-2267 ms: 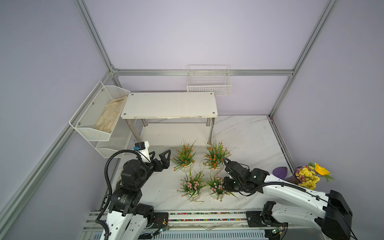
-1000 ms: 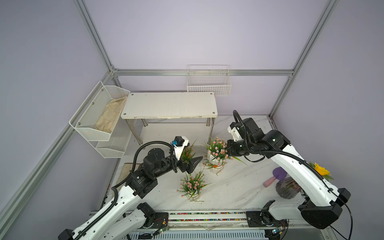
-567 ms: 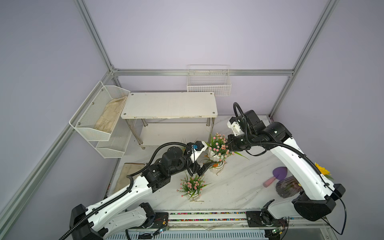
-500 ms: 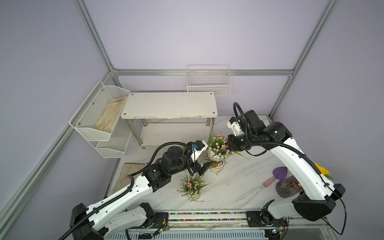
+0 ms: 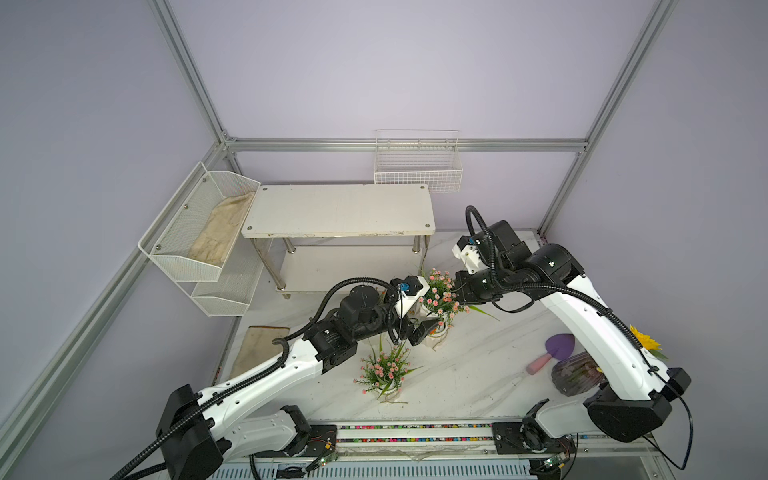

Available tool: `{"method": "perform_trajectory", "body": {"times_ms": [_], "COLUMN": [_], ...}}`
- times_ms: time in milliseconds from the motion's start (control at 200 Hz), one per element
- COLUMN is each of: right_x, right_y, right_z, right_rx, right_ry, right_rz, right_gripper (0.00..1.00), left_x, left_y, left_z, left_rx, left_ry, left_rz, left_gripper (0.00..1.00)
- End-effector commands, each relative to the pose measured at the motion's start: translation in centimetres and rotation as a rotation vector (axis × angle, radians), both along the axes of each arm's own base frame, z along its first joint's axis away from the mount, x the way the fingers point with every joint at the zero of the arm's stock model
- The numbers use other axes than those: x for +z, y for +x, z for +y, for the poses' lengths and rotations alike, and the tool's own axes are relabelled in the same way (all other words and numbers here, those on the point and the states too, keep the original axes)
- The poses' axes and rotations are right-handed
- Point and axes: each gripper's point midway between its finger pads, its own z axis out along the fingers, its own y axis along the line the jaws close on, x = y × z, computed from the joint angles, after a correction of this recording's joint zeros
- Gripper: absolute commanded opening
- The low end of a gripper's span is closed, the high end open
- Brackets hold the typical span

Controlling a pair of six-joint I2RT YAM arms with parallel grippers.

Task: Place the baby's breath potted plants on the rack by color
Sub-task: Pick up the baby's breath potted plant from the center of the board.

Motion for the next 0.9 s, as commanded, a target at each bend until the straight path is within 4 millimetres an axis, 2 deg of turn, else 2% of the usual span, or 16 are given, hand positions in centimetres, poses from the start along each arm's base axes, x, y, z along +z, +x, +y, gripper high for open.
{"method": "perform_trajectory", "body": {"times_ms": [0, 735, 895], "right_x": [2.0, 2.3, 2.3], "right_y": [0.2, -0.1, 0.0], "right_z": [0.7, 1.2, 1.3], "right_rx": [0.028, 0.052, 0.052], "right_ry": [0.072, 0.111, 0.112], "right_rz": [-0.066, -0.073, -0.078], "right_gripper": [0.03, 0.03, 0.03], "left_x": [4.9, 4.2, 4.0], "left_y": [-0.5, -0.2, -0.3], "left_z": [-0.8, -2.7, -2.7], "left_rx": [-0.043, -0.101, -0.103], "left_ry": [-0.114, -0.133, -0.128], "left_rz": [-0.071, -0.029, -0.023], "left_gripper": [1.00, 1.00, 0.95]}}
